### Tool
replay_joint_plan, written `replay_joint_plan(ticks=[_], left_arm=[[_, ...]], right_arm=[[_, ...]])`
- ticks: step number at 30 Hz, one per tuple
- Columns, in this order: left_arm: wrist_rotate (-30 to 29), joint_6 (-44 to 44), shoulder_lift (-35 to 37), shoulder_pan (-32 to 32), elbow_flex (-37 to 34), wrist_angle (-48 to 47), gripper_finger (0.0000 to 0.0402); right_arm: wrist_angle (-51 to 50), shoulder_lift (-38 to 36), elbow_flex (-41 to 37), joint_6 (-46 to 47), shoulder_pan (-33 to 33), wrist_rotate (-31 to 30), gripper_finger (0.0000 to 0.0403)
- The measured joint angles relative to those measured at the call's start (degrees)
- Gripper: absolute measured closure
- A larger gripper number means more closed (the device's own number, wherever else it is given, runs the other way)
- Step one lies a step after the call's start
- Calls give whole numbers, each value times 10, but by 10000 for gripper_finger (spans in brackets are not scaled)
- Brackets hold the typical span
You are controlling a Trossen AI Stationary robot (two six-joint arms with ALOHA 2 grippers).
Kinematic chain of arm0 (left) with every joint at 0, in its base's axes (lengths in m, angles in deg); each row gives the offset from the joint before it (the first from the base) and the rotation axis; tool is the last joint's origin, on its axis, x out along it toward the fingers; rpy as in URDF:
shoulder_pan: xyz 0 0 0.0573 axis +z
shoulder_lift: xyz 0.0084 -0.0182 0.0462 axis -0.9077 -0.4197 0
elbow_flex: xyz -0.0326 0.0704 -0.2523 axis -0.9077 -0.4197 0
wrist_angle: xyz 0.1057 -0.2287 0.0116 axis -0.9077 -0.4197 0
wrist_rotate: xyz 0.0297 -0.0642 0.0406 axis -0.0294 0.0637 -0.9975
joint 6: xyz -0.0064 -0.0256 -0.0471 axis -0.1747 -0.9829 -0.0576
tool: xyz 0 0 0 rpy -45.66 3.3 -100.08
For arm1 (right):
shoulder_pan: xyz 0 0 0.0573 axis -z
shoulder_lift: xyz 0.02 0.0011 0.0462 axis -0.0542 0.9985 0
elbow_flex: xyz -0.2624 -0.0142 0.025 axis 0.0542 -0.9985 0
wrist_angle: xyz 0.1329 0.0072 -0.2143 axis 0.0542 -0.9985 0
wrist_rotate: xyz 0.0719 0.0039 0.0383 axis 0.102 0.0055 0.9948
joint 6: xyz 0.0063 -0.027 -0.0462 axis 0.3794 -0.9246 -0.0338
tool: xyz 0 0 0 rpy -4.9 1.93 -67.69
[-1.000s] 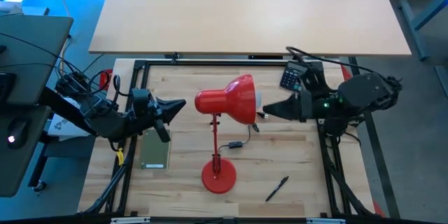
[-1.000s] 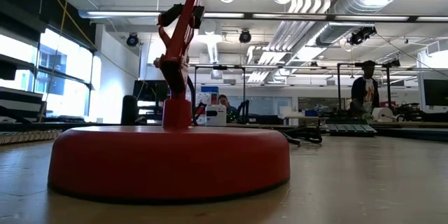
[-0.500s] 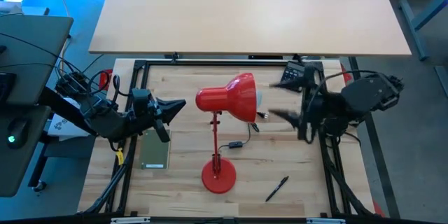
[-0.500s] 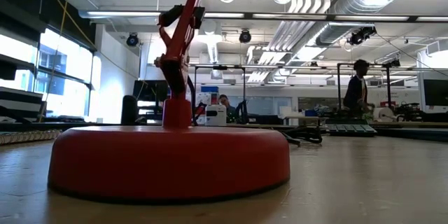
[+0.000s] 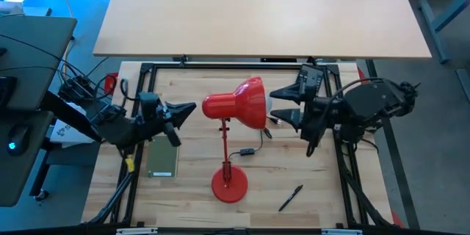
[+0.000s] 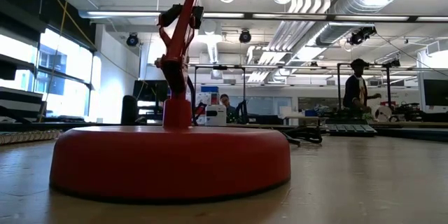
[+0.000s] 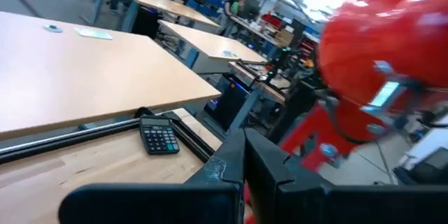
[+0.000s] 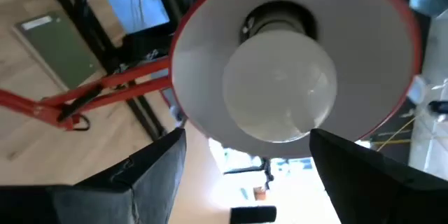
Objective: Screw lightbulb
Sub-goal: Insert the white lightbulb into the red lamp
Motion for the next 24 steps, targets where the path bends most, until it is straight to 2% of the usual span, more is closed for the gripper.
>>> replay_joint_plan(ticks=[7,15,19,24], left_arm=[[18,-14,-41,24,0,25,401],[20,-14,-67,28,0,42,401],[20,-15,-66,28,0,42,401],[19,9,-59,24,0,42,402]], right_arm=[[40,0,0,-27,0,3,103],[17,-2,0,-8,0,-3,103],[-12,-15,0,62,-1,-12,103],[-54,-53,0,225,-4,-9,103]])
